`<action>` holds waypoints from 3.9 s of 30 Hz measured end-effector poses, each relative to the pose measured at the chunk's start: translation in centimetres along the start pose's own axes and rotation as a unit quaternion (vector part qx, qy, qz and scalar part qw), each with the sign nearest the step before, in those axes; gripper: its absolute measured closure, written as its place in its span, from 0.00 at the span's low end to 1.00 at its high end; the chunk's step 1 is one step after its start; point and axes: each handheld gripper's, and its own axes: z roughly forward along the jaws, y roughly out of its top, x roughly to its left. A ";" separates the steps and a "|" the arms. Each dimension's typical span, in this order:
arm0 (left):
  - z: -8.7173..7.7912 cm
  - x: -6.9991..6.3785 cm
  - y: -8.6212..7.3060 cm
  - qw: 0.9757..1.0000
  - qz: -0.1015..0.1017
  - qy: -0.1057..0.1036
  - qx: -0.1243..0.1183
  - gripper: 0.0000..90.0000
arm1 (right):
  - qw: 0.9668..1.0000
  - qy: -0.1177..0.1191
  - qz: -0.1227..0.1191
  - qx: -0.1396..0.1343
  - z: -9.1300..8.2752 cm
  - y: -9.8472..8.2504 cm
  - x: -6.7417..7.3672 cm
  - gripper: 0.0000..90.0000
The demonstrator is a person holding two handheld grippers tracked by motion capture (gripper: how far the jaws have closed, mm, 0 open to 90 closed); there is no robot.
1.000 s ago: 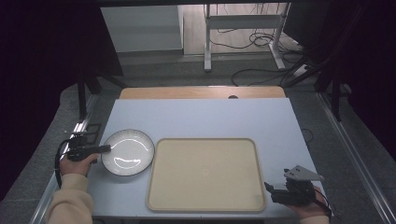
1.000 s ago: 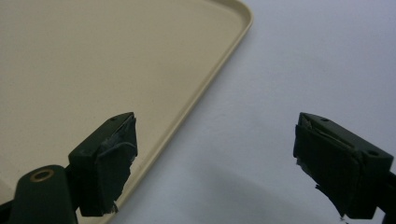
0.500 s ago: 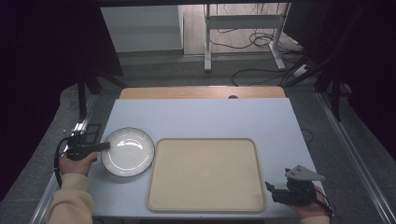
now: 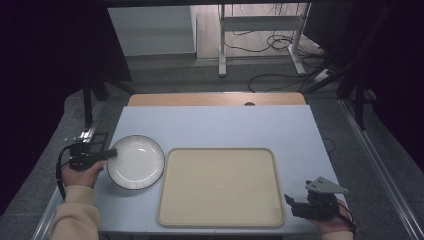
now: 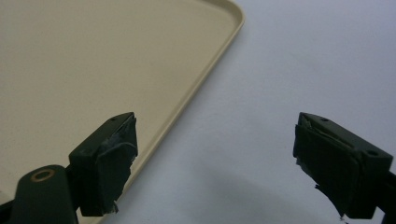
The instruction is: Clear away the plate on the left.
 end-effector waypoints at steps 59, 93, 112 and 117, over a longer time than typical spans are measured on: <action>-4.7 -6.2 2.6 0.991 0.069 -0.069 -0.087 0.93 | 1.000 -0.005 0.007 0.000 -0.1 -0.1 -0.2 0.16; -2.5 -12.3 2.2 0.984 0.124 -0.113 -0.064 0.92 | 1.000 -0.004 0.009 0.006 0.0 -0.1 -0.3 0.16; -0.3 -14.8 1.4 0.980 0.148 -0.128 -0.039 0.92 | 1.000 0.002 0.005 0.008 0.1 -0.1 -0.2 0.16; 0.3 -15.5 1.1 0.979 0.151 -0.131 -0.036 0.92 | 1.000 0.002 0.005 0.008 0.2 -0.1 -0.2 0.16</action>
